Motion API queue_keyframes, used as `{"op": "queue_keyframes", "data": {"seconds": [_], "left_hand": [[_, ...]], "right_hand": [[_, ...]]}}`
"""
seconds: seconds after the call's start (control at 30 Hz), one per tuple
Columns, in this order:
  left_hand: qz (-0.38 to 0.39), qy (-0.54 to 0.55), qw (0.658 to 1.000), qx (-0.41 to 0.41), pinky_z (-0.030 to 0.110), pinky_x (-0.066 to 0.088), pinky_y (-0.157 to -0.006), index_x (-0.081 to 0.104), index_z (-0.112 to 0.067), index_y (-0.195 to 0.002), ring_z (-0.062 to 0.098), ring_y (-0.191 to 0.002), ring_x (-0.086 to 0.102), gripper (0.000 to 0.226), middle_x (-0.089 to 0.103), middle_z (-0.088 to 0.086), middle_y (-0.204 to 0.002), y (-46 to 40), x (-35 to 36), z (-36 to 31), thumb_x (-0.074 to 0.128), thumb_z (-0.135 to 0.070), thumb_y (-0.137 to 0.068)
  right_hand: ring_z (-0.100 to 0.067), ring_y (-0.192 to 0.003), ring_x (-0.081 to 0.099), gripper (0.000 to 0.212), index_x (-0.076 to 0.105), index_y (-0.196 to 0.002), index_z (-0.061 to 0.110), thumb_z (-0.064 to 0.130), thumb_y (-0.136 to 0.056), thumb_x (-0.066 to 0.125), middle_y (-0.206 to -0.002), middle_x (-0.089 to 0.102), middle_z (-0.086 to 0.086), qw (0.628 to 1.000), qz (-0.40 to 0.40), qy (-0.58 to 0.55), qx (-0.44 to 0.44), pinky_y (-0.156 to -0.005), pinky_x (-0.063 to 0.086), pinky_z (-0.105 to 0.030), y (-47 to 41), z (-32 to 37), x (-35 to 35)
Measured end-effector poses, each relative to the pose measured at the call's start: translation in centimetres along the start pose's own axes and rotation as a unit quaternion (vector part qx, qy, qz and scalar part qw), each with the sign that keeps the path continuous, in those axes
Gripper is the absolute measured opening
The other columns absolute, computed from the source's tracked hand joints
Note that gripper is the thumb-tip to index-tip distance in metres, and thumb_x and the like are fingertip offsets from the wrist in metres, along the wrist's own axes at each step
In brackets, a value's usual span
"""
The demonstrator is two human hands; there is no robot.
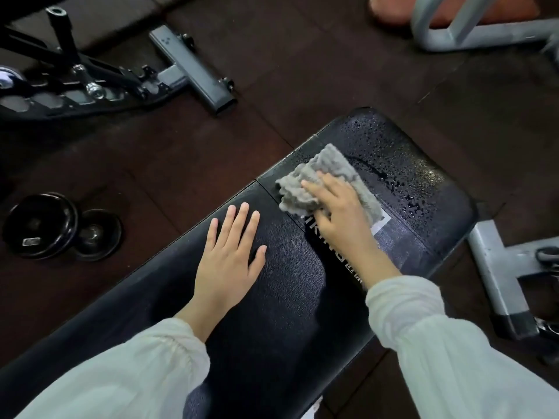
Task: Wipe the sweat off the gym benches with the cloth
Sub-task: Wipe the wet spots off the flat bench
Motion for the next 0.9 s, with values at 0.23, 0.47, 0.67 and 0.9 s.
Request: {"op": "queue_keyframes", "data": {"seconds": [0.23, 0.47, 0.67, 0.9], "left_hand": [[-0.005, -0.004, 1.000, -0.003, 0.042, 0.016, -0.110, 0.036, -0.008, -0.139, 0.024, -0.136, 0.022, 0.056, 0.038, 0.012, -0.145, 0.1, 0.0, 0.1, 0.031, -0.038, -0.093], [0.001, -0.010, 1.000, -0.004, 0.042, 0.017, -0.110, 0.038, -0.007, -0.138, 0.025, -0.136, 0.025, 0.055, 0.039, 0.012, -0.145, 0.1, 0.0, 0.0, 0.032, -0.038, -0.093], [0.006, -0.001, 1.000, -0.007, 0.041, 0.016, -0.110, 0.038, -0.008, -0.138, 0.024, -0.136, 0.025, 0.056, 0.040, 0.012, -0.144, 0.0, -0.1, 0.2, 0.021, -0.043, -0.097], [-0.016, 0.019, 0.999, -0.045, 0.041, 0.023, -0.110, 0.052, -0.005, -0.130, 0.025, -0.131, 0.038, 0.053, 0.049, 0.011, -0.137, -1.4, -0.9, -0.5, 0.034, -0.036, -0.091]], "right_hand": [[-0.030, -0.118, 0.047, 0.045, 0.064, -0.114, 0.011, -0.002, -0.072, 0.056, -0.126, 0.056, -0.013, 0.997, 0.034, 0.001, -0.067, -0.105, 0.030, -0.045, 2.4, -2.7, -1.6], [-0.029, -0.124, 0.042, 0.046, 0.060, -0.121, 0.012, -0.001, -0.078, 0.050, -0.131, 0.052, -0.013, 1.000, -0.013, -0.003, -0.013, -0.110, 0.024, -0.041, -4.0, 0.5, 0.1], [-0.029, -0.116, 0.049, 0.048, 0.066, -0.112, 0.011, -0.002, -0.068, 0.051, -0.125, 0.057, -0.013, 0.986, 0.083, -0.002, -0.146, -0.104, 0.029, -0.041, 0.0, -0.4, -0.2], [-0.021, -0.132, 0.033, 0.051, 0.053, -0.129, 0.019, -0.002, -0.083, 0.051, -0.142, 0.042, -0.006, 1.000, -0.001, 0.003, 0.023, -0.112, 0.023, -0.042, -4.9, -2.3, -1.7]]}}
Point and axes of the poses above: each hand's wrist, its own y-axis away from the middle knuckle, its own x-axis out of the palm, z = x × y, the point moved 5 cm from there along -y, towards the middle knuckle
